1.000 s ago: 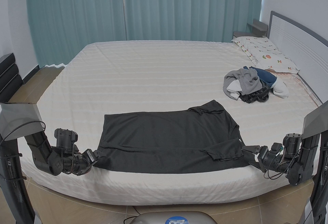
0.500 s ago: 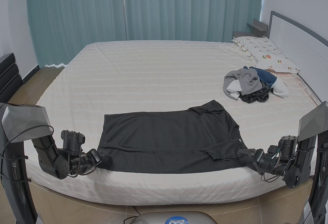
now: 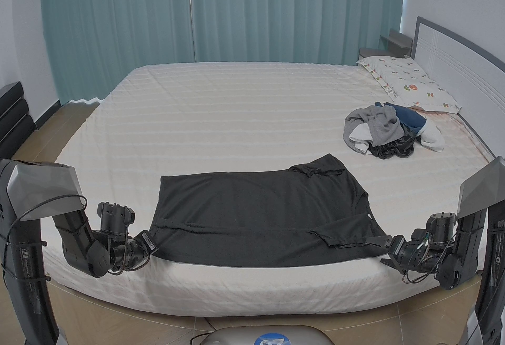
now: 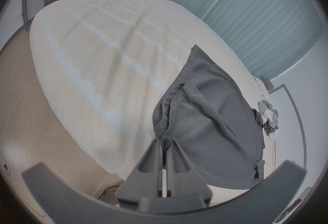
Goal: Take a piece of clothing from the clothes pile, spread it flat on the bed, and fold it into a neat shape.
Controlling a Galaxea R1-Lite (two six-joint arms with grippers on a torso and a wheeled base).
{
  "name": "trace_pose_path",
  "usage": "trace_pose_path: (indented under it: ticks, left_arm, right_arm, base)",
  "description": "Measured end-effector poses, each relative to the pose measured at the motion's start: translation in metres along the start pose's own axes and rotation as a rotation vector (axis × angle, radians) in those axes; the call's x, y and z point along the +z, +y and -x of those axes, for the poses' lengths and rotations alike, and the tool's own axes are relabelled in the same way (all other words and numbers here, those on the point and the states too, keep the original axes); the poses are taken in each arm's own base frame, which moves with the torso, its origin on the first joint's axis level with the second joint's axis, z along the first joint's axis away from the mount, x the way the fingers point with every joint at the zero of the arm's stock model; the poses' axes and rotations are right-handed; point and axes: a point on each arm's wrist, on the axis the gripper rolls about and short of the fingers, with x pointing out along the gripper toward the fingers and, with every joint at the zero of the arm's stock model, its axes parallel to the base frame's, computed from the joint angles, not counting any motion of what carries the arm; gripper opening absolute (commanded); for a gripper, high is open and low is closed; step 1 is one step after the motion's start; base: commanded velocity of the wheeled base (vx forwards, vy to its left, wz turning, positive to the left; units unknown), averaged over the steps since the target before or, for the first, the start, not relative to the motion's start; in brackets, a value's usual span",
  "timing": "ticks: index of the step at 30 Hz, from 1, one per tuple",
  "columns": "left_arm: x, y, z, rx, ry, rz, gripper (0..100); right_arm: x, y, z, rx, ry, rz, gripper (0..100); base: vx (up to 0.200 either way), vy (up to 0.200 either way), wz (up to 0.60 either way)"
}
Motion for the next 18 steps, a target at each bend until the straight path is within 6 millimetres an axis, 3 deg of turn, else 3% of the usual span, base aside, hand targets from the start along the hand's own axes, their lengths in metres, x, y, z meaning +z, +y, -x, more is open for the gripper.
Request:
trace_pose_path:
  ticks: [14,15,18]
  left_arm:
    - [0.001,-0.001,0.0,-0.003,-0.003,0.004,0]
    - [0.001,-0.001,0.0,-0.003,-0.004,0.004,0]
    - [0.001,-0.001,0.0,-0.004,-0.004,0.004,0]
  right_arm:
    - [0.008,-0.003,-0.021,-0.148,-0.116,0.018,100]
    - [0.008,-0.003,-0.022,-0.146,-0.12,0.02,0]
    - [0.01,-0.002,-0.026,-0.155,-0.141,0.024,0]
  base:
    - [0.0,0.0,0.0]
    - [0.0,0.0,0.0]
    - [0.0,0.0,0.0]
